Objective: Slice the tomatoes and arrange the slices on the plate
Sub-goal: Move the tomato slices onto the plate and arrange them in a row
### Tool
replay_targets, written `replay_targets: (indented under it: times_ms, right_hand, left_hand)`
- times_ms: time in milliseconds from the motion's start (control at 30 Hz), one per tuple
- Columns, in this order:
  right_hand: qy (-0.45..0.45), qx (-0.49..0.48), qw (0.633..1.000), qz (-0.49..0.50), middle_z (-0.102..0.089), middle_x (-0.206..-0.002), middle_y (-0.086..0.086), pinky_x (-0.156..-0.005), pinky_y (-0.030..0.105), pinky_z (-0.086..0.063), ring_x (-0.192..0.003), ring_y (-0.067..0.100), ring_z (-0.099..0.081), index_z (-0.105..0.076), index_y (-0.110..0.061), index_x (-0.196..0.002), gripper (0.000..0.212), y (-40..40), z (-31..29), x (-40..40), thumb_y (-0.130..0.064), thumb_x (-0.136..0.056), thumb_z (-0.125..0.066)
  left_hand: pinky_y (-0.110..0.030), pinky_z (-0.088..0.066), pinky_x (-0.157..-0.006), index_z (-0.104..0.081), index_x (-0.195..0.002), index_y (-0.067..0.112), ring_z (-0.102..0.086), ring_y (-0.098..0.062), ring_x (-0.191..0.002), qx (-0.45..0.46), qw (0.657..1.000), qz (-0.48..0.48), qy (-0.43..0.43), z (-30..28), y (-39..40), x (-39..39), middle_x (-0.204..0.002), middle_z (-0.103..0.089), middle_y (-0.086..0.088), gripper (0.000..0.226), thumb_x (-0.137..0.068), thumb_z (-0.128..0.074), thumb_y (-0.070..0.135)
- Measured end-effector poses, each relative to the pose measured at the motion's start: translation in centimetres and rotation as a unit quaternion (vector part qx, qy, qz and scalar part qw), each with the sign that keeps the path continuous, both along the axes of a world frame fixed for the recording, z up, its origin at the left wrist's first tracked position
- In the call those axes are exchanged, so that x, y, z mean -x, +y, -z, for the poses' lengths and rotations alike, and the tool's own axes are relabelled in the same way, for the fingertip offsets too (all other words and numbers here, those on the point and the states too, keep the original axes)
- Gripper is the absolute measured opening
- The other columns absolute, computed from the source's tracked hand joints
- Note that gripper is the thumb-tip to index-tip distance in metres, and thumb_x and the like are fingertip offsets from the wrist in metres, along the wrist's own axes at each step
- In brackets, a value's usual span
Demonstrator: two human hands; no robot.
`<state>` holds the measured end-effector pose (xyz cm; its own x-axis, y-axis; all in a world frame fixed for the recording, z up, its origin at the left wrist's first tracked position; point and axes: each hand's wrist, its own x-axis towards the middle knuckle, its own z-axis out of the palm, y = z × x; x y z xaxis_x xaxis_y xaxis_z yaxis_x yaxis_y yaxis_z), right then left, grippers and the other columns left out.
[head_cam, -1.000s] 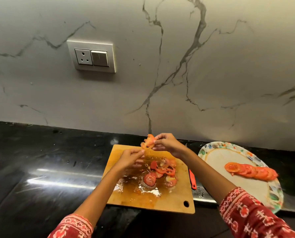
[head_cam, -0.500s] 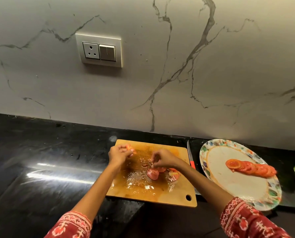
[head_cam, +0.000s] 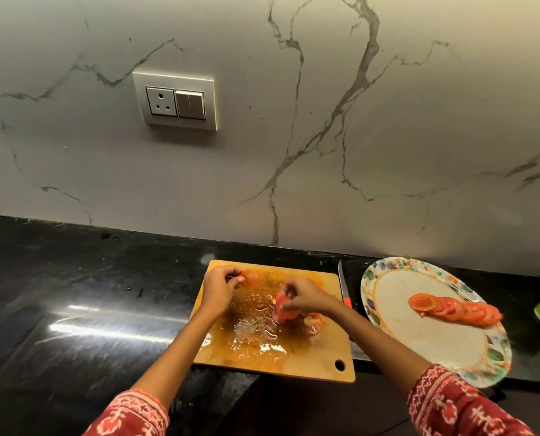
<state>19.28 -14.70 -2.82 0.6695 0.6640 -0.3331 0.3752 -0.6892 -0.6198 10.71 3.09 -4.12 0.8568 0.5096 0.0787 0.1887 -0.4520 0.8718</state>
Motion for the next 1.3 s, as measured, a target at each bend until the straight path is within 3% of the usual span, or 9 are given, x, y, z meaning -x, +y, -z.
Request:
replay_targets:
  times_ms: [133,267,533,800,867,967,1100,1200,1300]
  right_hand:
    - [0.021,-0.038,0.998,0.048,-0.055,-0.088,0.003,-0.053,0.016,-0.048,-0.073,0.010,-0.058,-0.059,-0.005,-0.104,0.020,-1.9,-1.7,-2.0,-0.002,-0.085,-0.062]
    - [0.025,-0.072,0.994,0.084,-0.057,-0.080,0.003,-0.053,0.020,-0.055,-0.070,0.014,-0.062,-0.056,-0.013,-0.081,0.013,-3.8,-1.9,-3.6,-0.003,-0.085,-0.063]
    - [0.020,-0.108,0.981,0.163,-0.059,-0.069,0.003,-0.049,0.017,-0.050,-0.048,0.005,-0.059,-0.057,-0.016,-0.072,0.021,-10.2,-2.4,-5.4,0.003,-0.079,-0.066]
    - [-0.007,-0.126,0.959,0.253,-0.061,-0.076,0.013,-0.051,0.015,-0.048,-0.060,0.012,-0.056,-0.064,-0.003,-0.081,0.015,-18.8,-2.4,-7.3,0.011,-0.077,-0.060]
    - [-0.005,-0.131,0.952,0.277,-0.061,-0.082,0.015,-0.053,0.016,-0.051,-0.063,0.014,-0.057,-0.064,0.001,-0.088,0.014,-21.2,-2.3,-7.9,0.010,-0.078,-0.059]
    - [-0.013,-0.116,0.947,0.298,-0.061,-0.083,0.013,-0.062,0.027,-0.054,-0.072,0.022,-0.062,-0.064,0.001,-0.091,0.014,-24.8,-2.2,-8.9,0.007,-0.081,-0.058]
    - [-0.020,-0.096,0.948,0.302,-0.061,-0.073,0.008,-0.060,0.028,-0.055,-0.064,0.022,-0.063,-0.064,-0.002,-0.090,0.016,-27.4,-2.4,-9.9,0.008,-0.079,-0.059]
    - [-0.028,-0.092,0.947,0.306,-0.060,-0.067,0.007,-0.065,0.035,-0.057,-0.064,0.025,-0.063,-0.064,-0.003,-0.087,0.015,-29.0,-2.1,-10.7,0.009,-0.078,-0.060]
    - [-0.024,-0.102,0.947,0.303,-0.061,-0.067,0.006,-0.054,0.021,-0.052,-0.057,0.020,-0.062,-0.064,-0.001,-0.087,0.011,-29.9,-1.7,-11.3,0.007,-0.080,-0.061]
  left_hand:
    - [-0.017,-0.051,-0.073,-0.067,-0.096,0.004,-0.061,-0.009,-0.077,-0.016,0.999,0.039,-0.008,-0.8,-1.3,-0.7,-0.083,-0.062,0.001,0.013,-0.083,-0.063,0.003]
    - [-0.010,-0.052,-0.062,-0.064,-0.087,0.012,-0.063,-0.008,-0.073,-0.014,0.997,0.068,-0.034,-1.5,-3.0,-2.0,-0.074,-0.062,0.006,0.013,-0.080,-0.066,0.001]
    - [-0.028,-0.054,-0.071,-0.069,-0.081,0.020,-0.063,-0.010,-0.080,-0.063,0.990,0.125,-0.017,-2.2,-8.3,-5.9,-0.079,-0.067,0.006,0.013,-0.079,-0.069,0.007]
    - [-0.038,-0.056,-0.073,-0.068,-0.079,0.020,-0.064,-0.012,-0.079,-0.071,0.985,0.155,0.017,-1.8,-15.4,-9.5,-0.079,-0.067,0.004,0.015,-0.082,-0.066,0.005]
    - [-0.034,-0.055,-0.072,-0.067,-0.078,0.020,-0.064,-0.012,-0.078,-0.072,0.983,0.166,0.015,-1.8,-17.1,-10.3,-0.077,-0.066,0.005,0.018,-0.082,-0.064,0.003]
    - [-0.008,-0.045,-0.062,-0.067,-0.078,0.017,-0.059,0.002,-0.071,-0.067,0.980,0.188,0.006,-1.6,-19.8,-11.8,-0.072,-0.064,0.009,0.019,-0.082,-0.061,-0.001]
    - [-0.004,-0.042,-0.061,-0.070,-0.084,0.009,-0.054,0.004,-0.069,-0.081,0.972,0.221,0.008,-1.2,-22.3,-13.3,-0.075,-0.064,0.006,0.016,-0.081,-0.061,-0.004]
    - [-0.008,-0.045,-0.065,-0.070,-0.083,0.005,-0.060,0.001,-0.068,-0.077,0.962,0.260,0.014,-0.6,-24.7,-14.7,-0.076,-0.066,0.001,0.019,-0.081,-0.058,-0.009]
    - [-0.027,-0.052,-0.072,-0.070,-0.080,0.007,-0.064,-0.012,-0.073,-0.101,0.949,0.299,0.013,0.2,-26.7,-16.2,-0.079,-0.069,-0.005,0.021,-0.081,-0.058,-0.009]
